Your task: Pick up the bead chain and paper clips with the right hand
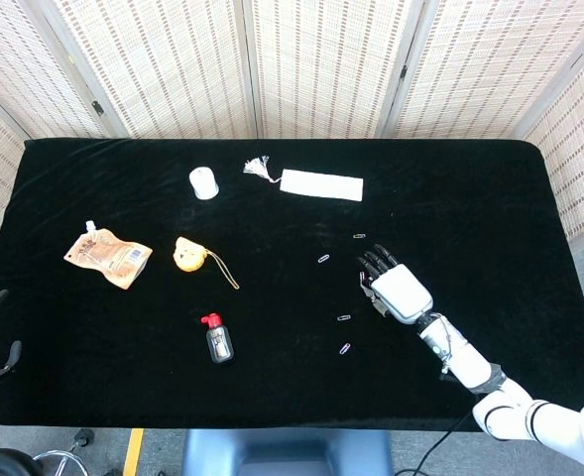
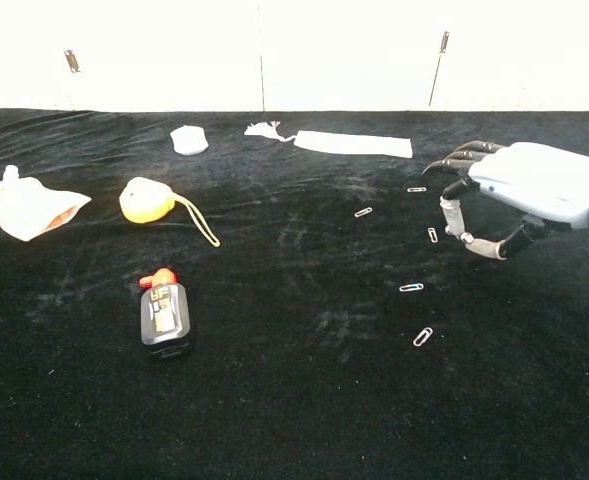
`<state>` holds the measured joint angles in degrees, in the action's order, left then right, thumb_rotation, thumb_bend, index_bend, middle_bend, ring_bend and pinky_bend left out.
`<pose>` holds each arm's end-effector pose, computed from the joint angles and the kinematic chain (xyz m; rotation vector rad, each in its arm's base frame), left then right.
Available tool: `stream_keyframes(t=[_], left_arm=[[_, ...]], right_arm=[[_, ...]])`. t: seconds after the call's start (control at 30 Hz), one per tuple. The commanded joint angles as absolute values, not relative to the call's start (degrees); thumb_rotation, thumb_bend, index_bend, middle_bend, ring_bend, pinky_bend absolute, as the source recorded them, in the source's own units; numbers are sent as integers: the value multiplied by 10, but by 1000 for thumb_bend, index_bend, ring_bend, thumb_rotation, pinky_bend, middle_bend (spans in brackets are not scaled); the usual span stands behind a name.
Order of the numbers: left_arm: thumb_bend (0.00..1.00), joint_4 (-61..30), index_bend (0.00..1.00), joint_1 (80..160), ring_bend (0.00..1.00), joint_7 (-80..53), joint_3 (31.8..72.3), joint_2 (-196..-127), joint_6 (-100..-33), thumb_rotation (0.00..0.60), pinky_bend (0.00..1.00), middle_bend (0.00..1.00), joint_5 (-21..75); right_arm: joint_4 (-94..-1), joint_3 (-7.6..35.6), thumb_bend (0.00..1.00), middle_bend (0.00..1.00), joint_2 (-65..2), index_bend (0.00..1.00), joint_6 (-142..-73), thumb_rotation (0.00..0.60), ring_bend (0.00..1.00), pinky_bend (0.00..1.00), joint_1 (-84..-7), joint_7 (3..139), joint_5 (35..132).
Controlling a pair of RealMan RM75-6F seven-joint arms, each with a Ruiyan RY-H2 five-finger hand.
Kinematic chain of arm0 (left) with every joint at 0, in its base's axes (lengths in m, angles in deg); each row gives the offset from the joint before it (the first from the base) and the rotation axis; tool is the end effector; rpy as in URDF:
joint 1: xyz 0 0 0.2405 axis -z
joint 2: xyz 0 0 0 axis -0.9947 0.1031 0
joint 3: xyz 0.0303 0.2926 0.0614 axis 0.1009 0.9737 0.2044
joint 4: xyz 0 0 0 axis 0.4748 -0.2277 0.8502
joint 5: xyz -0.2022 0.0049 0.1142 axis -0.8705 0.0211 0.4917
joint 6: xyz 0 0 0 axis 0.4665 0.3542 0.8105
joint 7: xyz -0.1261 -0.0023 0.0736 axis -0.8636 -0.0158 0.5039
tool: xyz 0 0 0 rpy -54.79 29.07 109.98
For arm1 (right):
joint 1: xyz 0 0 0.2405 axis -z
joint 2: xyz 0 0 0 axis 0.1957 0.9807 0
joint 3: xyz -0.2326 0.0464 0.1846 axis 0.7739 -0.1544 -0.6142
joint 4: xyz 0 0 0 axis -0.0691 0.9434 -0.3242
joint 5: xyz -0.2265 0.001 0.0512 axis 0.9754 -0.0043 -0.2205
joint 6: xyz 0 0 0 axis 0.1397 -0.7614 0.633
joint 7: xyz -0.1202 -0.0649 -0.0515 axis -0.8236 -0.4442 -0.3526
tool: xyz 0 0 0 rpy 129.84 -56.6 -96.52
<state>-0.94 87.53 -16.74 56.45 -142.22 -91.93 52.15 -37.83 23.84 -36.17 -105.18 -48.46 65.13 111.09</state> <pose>-0.3764 0.1839 0.1820 -1.3268 -0.8069 -0.9191 -0.2693 -0.3678 -0.0188 2.0323 -0.5894 0.8644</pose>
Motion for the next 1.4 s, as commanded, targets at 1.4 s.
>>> stream_keyframes(t=[1.4], left_arm=[[522,-17,0,859,0,-235,565,-1401,-942,600,0,0,534]], right_arm=[[-209,157,444,171,-518,879,-1003,600,117,0,-576,688,1071]])
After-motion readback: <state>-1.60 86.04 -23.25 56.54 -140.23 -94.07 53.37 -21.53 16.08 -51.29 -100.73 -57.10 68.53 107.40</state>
